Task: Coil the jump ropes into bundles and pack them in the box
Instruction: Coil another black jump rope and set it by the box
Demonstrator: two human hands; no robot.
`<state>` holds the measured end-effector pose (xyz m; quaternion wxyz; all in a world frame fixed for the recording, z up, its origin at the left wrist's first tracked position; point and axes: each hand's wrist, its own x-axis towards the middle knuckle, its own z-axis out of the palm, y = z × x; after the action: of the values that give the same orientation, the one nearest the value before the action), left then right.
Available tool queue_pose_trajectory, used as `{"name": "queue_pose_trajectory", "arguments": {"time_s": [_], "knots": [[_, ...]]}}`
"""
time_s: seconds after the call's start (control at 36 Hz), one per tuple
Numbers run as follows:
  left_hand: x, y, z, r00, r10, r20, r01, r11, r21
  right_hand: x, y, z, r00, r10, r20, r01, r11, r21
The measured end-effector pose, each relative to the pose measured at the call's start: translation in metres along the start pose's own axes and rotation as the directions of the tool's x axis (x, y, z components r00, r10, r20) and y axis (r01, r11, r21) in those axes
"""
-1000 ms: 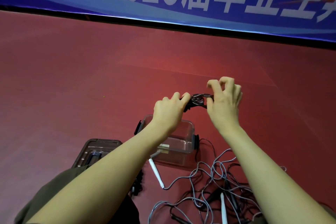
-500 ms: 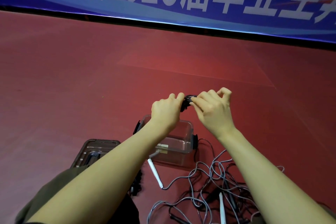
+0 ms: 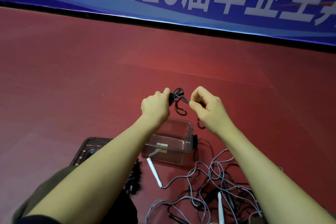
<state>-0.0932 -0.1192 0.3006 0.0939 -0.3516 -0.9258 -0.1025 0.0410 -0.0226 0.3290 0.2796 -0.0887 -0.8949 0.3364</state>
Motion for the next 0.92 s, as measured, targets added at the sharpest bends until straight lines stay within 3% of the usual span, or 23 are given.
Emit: {"name": "queue_pose_trajectory", "arguments": {"time_s": [0.17,0.33,0.47,0.61,0.75,0.92], "knots": [[0.001,0.002,-0.005,1.0,-0.009,-0.021,0.008,0.999,-0.034,-0.001,0.003,0.006,0.968,0.126,-0.217,-0.174,0.961,-0.217],[0.004,0.004,-0.009,0.997,-0.029,-0.077,0.022,0.996,-0.09,-0.001,0.009,0.001,0.936,0.301,-0.181,-0.35,0.843,-0.409],[0.002,0.011,-0.011,0.994,-0.02,-0.107,0.005,0.991,-0.137,0.0,0.015,0.001,0.945,0.313,-0.095,-0.308,0.754,-0.58],[0.001,0.016,-0.015,0.991,0.013,-0.135,-0.036,0.985,-0.169,-0.001,0.024,0.007,0.938,0.336,-0.086,-0.314,0.718,-0.622],[0.0,0.017,-0.018,0.989,0.037,-0.142,-0.063,0.982,-0.18,-0.002,0.03,0.009,0.947,0.286,-0.147,-0.316,0.739,-0.595],[-0.002,0.018,-0.018,0.984,0.019,-0.179,-0.036,0.995,-0.091,-0.001,0.033,0.012,0.982,0.13,-0.135,-0.18,0.854,-0.488]]}}
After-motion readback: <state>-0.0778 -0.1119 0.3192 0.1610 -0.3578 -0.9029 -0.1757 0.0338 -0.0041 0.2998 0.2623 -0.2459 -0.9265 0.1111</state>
